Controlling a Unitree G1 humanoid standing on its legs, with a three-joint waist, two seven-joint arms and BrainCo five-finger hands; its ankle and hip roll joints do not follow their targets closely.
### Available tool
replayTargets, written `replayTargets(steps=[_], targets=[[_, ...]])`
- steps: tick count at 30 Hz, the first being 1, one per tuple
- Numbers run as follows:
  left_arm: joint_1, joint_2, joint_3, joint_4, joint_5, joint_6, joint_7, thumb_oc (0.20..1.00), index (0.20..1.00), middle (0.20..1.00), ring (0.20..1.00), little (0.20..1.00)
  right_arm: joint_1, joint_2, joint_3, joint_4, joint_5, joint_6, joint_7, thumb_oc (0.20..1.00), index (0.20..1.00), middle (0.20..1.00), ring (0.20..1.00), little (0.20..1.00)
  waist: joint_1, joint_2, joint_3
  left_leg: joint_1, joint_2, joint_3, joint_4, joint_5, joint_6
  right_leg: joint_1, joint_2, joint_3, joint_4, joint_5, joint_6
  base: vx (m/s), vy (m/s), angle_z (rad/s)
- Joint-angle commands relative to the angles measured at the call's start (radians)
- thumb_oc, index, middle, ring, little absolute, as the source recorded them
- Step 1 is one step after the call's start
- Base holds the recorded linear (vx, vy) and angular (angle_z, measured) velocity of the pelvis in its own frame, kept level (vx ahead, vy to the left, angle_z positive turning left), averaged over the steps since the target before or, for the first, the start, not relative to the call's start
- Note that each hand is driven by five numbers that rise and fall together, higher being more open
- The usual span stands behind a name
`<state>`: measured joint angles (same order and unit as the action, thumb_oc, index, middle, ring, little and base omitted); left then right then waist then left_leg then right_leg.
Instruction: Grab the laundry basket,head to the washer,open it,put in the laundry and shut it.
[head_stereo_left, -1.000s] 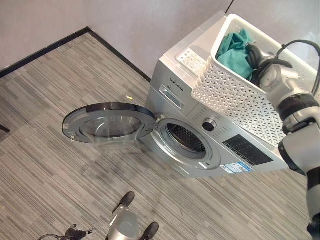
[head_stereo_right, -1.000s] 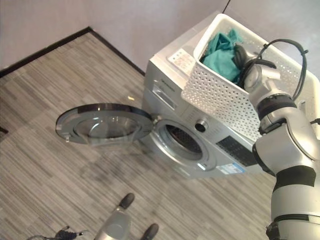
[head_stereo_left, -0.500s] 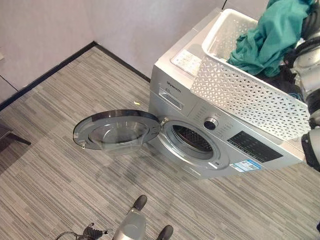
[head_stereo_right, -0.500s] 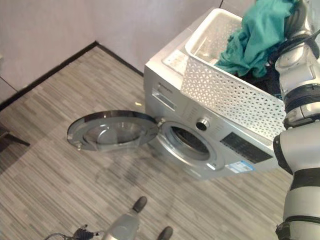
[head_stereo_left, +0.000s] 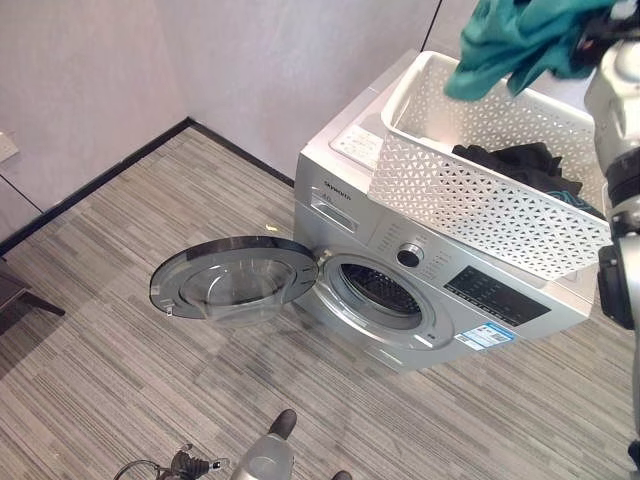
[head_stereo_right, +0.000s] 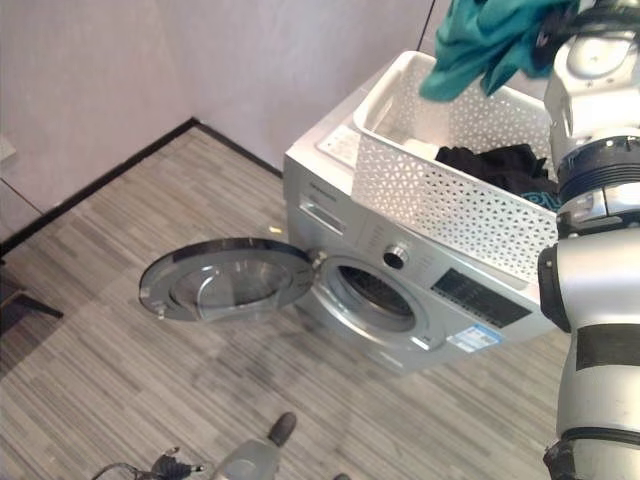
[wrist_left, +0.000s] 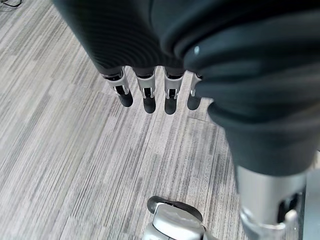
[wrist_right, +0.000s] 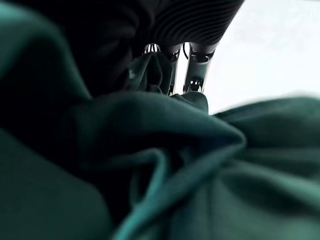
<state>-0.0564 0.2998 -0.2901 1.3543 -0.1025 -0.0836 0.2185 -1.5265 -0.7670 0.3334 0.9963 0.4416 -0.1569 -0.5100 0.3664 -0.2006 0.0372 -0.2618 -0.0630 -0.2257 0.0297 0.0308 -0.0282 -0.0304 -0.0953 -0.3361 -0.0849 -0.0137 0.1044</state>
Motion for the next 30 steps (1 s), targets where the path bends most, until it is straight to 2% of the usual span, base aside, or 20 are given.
replayTargets(steps=[1,2,3,4,9,12,13,14,15,16,19,20,21,23,26,30], targets=[[-0.019,0.026,-0.043,0.071,0.015,-0.001,0.03,1.0,1.0,1.0,1.0,1.0,-0.121,-0.001,0.001,-0.05,0.118,-0.157,-0.068,0.2,0.2,0.2,0.2,0.2,-0.004,-0.052,-0.067,0.084,0.034,0.011,-0.082,-0.037,0.012,0.048,-0.142,-0.014,-0.002,0.095,0.119,-0.02,-0.006,0.05],[-0.021,0.027,-0.045,0.074,0.013,-0.001,0.031,1.0,1.0,1.0,1.0,1.0,-0.128,0.002,-0.004,-0.053,0.138,-0.165,-0.063,0.2,0.2,0.2,0.2,0.2,-0.005,-0.053,-0.074,0.082,0.031,0.011,-0.08,-0.031,0.013,0.047,-0.145,-0.015,-0.002,0.097,0.119,-0.02,-0.016,0.04],[-0.024,0.027,-0.049,0.078,-0.006,-0.003,0.036,1.0,1.0,1.0,1.0,1.0,-0.143,0.035,-0.033,-0.077,0.244,-0.215,-0.052,0.2,0.2,0.2,0.2,0.2,-0.005,-0.052,-0.093,0.097,0.037,0.018,-0.079,-0.035,0.009,0.06,-0.143,-0.019,-0.002,0.087,0.115,0.0,0.0,0.0],[-0.025,0.027,-0.05,0.074,-0.017,-0.006,0.036,1.0,1.0,1.0,1.0,1.0,-0.144,0.053,-0.033,-0.094,0.266,-0.227,-0.041,0.2,0.2,0.2,0.2,0.2,-0.007,-0.049,-0.1,0.107,0.041,0.022,-0.079,-0.042,0.007,0.067,-0.141,-0.018,-0.002,0.078,0.113,0.0,0.0,0.0],[-0.033,0.018,-0.069,0.039,-0.064,-0.025,0.029,1.0,1.0,1.0,1.0,1.0,-0.137,0.122,-0.028,-0.14,0.304,-0.246,-0.012,0.2,0.2,0.2,0.2,0.2,-0.019,-0.037,-0.123,0.121,0.039,0.028,-0.079,-0.036,0.005,0.081,-0.141,-0.024,-0.002,0.072,0.108,-0.03,-0.018,-0.07],[-0.041,0.008,-0.078,0.018,-0.096,-0.031,0.028,1.0,1.0,1.0,1.0,1.0,-0.113,0.202,-0.029,-0.203,0.341,-0.269,0.013,0.2,0.2,0.2,0.2,0.2,-0.032,-0.023,-0.13,0.136,0.041,0.034,-0.076,-0.035,0.004,0.094,-0.14,-0.024,0.001,0.063,0.1,-0.07,-0.036,-0.01],[-0.036,-0.002,-0.073,0.021,-0.11,-0.027,0.029,1.0,1.0,1.0,1.0,1.0,-0.064,0.277,-0.048,-0.276,0.357,-0.281,0.023,0.2,0.2,0.2,0.2,0.2,-0.041,-0.012,-0.134,0.144,0.042,0.041,-0.075,-0.034,0.005,0.098,-0.137,-0.015,0.002,0.059,0.095,-0.06,-0.021,-0.07],[-0.034,-0.006,-0.068,0.022,-0.116,-0.022,0.027,1.0,1.0,1.0,1.0,1.0,-0.048,0.307,-0.052,-0.306,0.358,-0.28,0.031,0.2,0.2,0.2,0.2,0.2,-0.046,-0.007,-0.133,0.145,0.043,0.045,-0.073,-0.034,0.005,0.097,-0.138,-0.012,0.004,0.057,0.093,-0.08,-0.022,-0.08],[-0.019,-0.015,-0.05,0.021,-0.137,-0.014,0.027,1.0,1.0,1.0,1.0,1.0,0.036,0.407,-0.071,-0.42,0.36,-0.29,0.041,0.2,0.2,0.2,0.2,0.2,-0.058,0.009,-0.13,0.154,0.044,0.055,-0.069,-0.036,0.008,0.093,-0.136,0.005,0.012,0.054,0.088,-0.05,-0.008,-0.12],[-0.014,-0.021,-0.04,0.02,-0.145,-0.01,0.028,1.0,1.0,1.0,1.0,1.0,0.077,0.456,-0.083,-0.48,0.358,-0.295,0.049,0.2,0.2,0.2,0.2,0.2,-0.065,0.017,-0.124,0.158,0.045,0.062,-0.067,-0.037,0.01,0.091,-0.136,0.015,0.015,0.054,0.085,-0.05,-0.009,-0.26],[0.016,-0.039,-0.008,0.018,-0.168,0.001,0.027,1.0,1.0,1.0,1.0,1.0,0.219,0.566,-0.084,-0.637,0.368,-0.304,0.082,0.2,0.2,0.2,0.2,0.2,-0.082,0.037,-0.111,0.178,0.048,0.077,-0.068,-0.042,0.016,0.091,-0.133,0.039,0.017,0.053,0.078,-0.02,-0.004,-0.23],[0.019,-0.039,-0.007,0.018,-0.168,0.001,0.028,1.0,1.0,1.0,1.0,1.0,0.225,0.568,-0.083,-0.643,0.365,-0.302,0.08,0.2,0.2,0.2,0.2,0.2,-0.082,0.038,-0.112,0.18,0.048,0.078,-0.068,-0.042,0.016,0.092,-0.133,0.04,0.017,0.053,0.078,-0.03,-0.003,-0.13],[0.044,-0.055,0.013,0.016,-0.173,0.012,0.029,1.0,1.0,1.0,1.0,1.0,0.347,0.638,-0.075,-0.753,0.385,-0.307,0.115,0.2,0.2,0.2,0.2,0.2,-0.09,0.049,-0.1,0.188,0.05,0.088,-0.064,-0.047,0.02,0.092,-0.132,0.054,0.013,0.057,0.074,-0.02,-0.001,-0.21],[0.073,-0.068,0.037,0.017,-0.16,0.023,0.028,1.0,1.0,1.0,1.0,1.0,0.514,0.694,-0.016,-0.876,0.431,-0.3,0.171,0.2,0.2,0.2,0.2,0.2,-0.1,0.059,-0.086,0.194,0.051,0.102,-0.056,-0.052,0.023,0.089,-0.129,0.074,0.012,0.058,0.071,-0.03,0.001,-0.4],[0.114,-0.087,0.074,0.019,-0.134,0.038,0.014,1.0,1.0,1.0,1.0,1.0,0.706,0.698,0.061,-1.019,0.437,-0.265,0.245,0.2,0.2,0.2,0.2,0.2,-0.11,0.073,-0.069,0.2,0.054,0.116,-0.049,-0.058,0.026,0.088,-0.128,0.087,0.012,0.055,0.069,-0.01,0.012,-0.32],[0.14,-0.088,0.111,-0.001,-0.117,0.03,0.014,1.0,1.0,1.0,1.0,1.0,0.86,0.703,0.132,-1.081,0.498,-0.243,0.32,0.2,0.2,0.2,0.2,0.2,-0.114,0.083,-0.05,0.201,0.052,0.122,-0.045,-0.059,0.027,0.087,-0.132,0.096,0.008,0.058,0.073,-0.01,0.02,-0.13]])
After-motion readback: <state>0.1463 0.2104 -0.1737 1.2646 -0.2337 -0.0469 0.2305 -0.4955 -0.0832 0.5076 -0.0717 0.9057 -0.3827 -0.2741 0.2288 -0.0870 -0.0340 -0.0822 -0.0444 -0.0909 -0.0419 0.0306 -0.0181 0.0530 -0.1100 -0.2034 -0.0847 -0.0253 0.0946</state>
